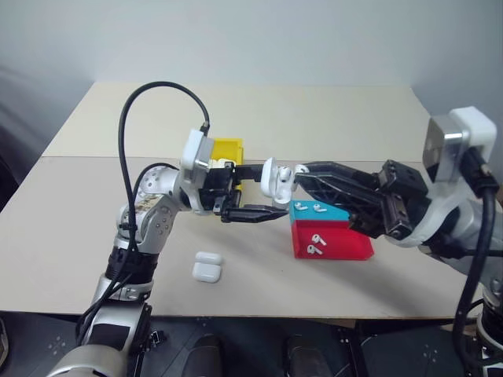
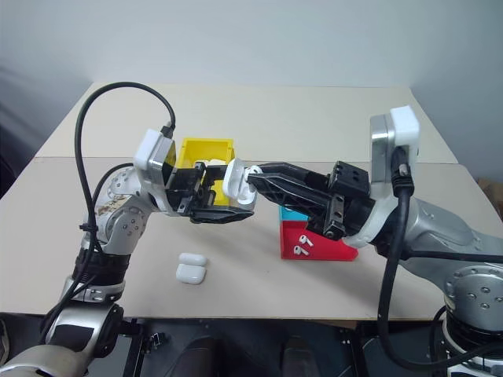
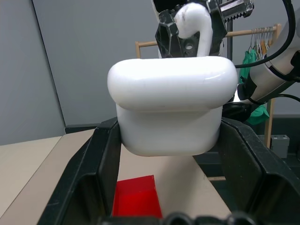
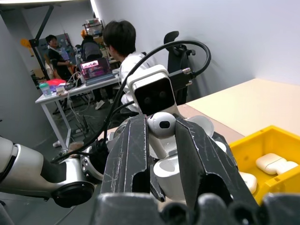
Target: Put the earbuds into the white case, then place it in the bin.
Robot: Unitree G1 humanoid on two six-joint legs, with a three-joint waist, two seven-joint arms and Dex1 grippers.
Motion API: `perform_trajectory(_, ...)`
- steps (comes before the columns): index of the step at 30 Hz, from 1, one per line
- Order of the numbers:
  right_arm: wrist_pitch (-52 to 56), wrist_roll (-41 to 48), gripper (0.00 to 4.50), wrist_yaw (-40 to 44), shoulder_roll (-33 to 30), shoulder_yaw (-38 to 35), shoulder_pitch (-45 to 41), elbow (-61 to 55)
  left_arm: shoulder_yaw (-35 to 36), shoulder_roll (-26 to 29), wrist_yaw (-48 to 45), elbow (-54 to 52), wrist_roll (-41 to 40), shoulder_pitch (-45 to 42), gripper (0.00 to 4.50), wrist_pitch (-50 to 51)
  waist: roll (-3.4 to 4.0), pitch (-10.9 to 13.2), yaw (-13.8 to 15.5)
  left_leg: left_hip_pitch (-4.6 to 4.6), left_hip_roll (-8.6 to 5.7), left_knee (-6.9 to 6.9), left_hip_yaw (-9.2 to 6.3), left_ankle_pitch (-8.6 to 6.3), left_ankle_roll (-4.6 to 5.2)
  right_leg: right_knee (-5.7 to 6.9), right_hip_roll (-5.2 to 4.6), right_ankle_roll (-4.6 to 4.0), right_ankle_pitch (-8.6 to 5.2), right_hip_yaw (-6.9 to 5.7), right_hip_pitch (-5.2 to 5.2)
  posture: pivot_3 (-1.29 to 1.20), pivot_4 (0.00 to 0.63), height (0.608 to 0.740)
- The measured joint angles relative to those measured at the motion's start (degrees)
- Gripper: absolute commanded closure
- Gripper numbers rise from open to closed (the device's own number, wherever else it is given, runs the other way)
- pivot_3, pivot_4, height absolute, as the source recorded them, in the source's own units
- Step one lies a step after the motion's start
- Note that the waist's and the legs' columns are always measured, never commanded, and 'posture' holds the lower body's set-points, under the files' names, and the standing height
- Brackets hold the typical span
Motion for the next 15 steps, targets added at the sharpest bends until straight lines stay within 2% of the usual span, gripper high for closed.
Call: perform_trajectory(15, -0.2, -3.5, 3.88, 0.2, -1.2, 2.2, -0.7, 1.4, -0.1, -0.3, 0.6, 0.0, 0.1, 0.0, 1.72, 0.1, 0.0, 0.0, 0.1, 0.02, 0.0, 0.0, 0.0, 0.0, 0.0, 0.01, 0.0, 0.0, 0.0, 0.0, 0.0, 0.0, 0.15, 0.74)
